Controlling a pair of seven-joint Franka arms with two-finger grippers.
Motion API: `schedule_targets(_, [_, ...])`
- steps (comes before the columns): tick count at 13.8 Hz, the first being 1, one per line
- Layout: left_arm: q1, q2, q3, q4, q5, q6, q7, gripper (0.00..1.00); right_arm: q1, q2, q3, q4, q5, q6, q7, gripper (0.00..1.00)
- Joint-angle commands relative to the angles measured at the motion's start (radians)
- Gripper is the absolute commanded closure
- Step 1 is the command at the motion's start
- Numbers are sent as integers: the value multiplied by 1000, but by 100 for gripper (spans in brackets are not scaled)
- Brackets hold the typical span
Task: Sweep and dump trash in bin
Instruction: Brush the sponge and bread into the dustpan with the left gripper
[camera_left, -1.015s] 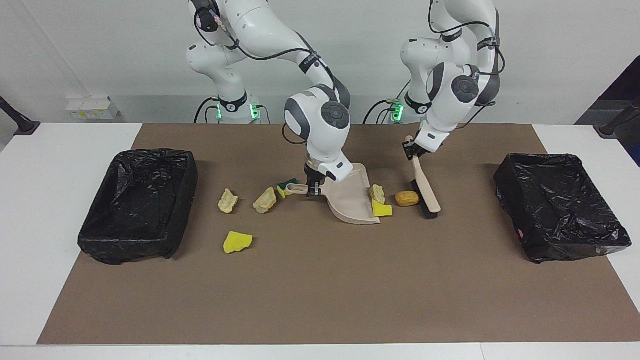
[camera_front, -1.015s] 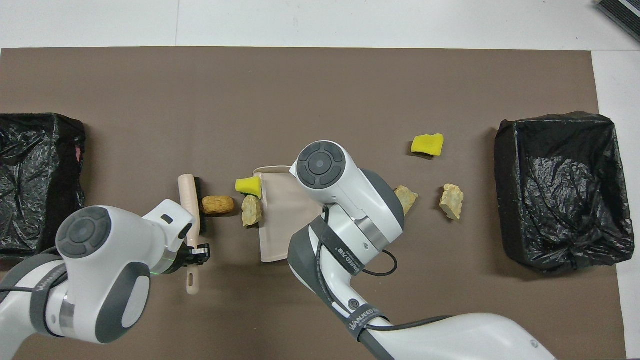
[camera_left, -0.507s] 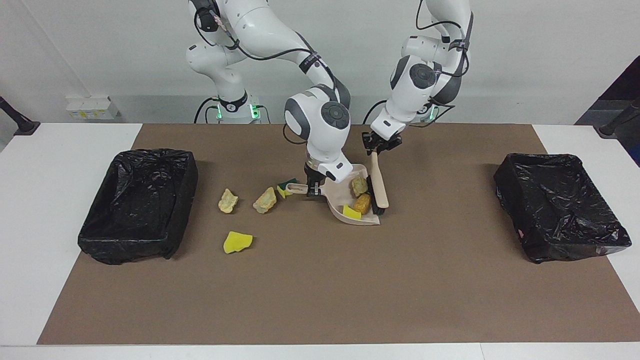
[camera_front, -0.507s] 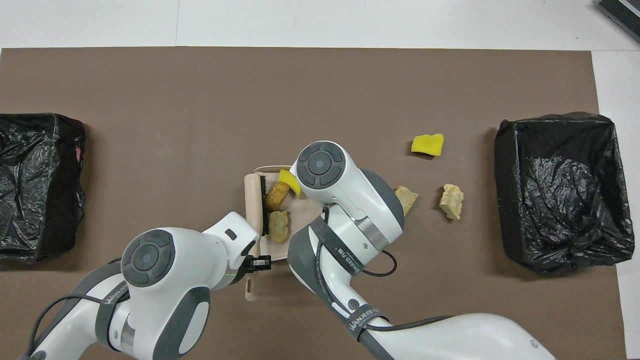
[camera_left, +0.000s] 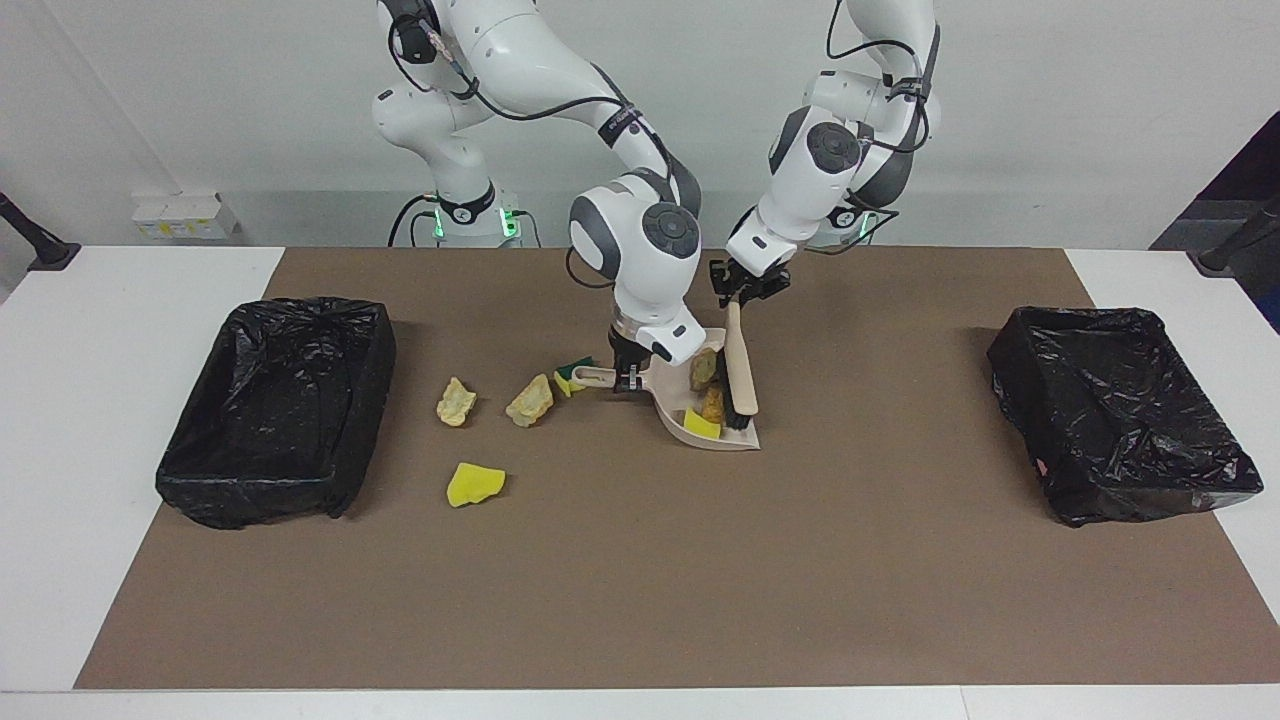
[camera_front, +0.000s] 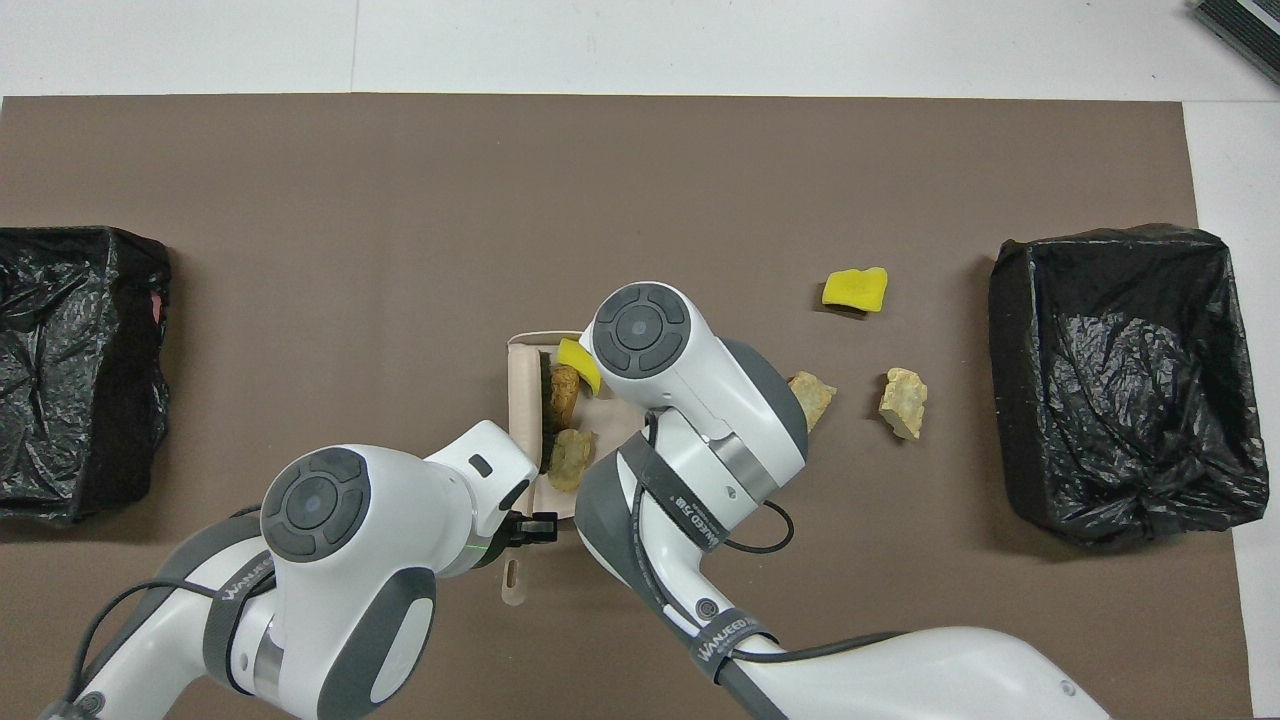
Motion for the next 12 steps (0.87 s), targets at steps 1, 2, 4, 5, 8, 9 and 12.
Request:
schedule_targets(1, [-20,-2,16,-23,-14,-25,15,100,-7,-20,6,-15,13,-8,10,100])
schedule_targets(2, [-22,-1,14,-23,-14,-25,6,100,-9,-20,6,-15,16,-8,8,100])
schedule_targets(4, [-42,-4,11,-23,-16,-22,-10,100,-10,-20,6,-15,16,-8,10,100])
schedule_targets(5, [-61,-2,11,-19,-16,-19,-20,100,-12,-20,7,-17,16,-8,10,100])
schedule_targets(8, [-40,-5,19,27,-16,-39,-30,100,-15,-20,7,-17,16,-8,10,100])
schedule_targets(9, [-17,-14,22,47,-16,-63,-34,100,-17,-20,9,-17,16,-8,10,100])
schedule_targets(12, [19,-24,25,107,4,-190,-45,100,-23,-26,9,-17,37,-9,-15,100])
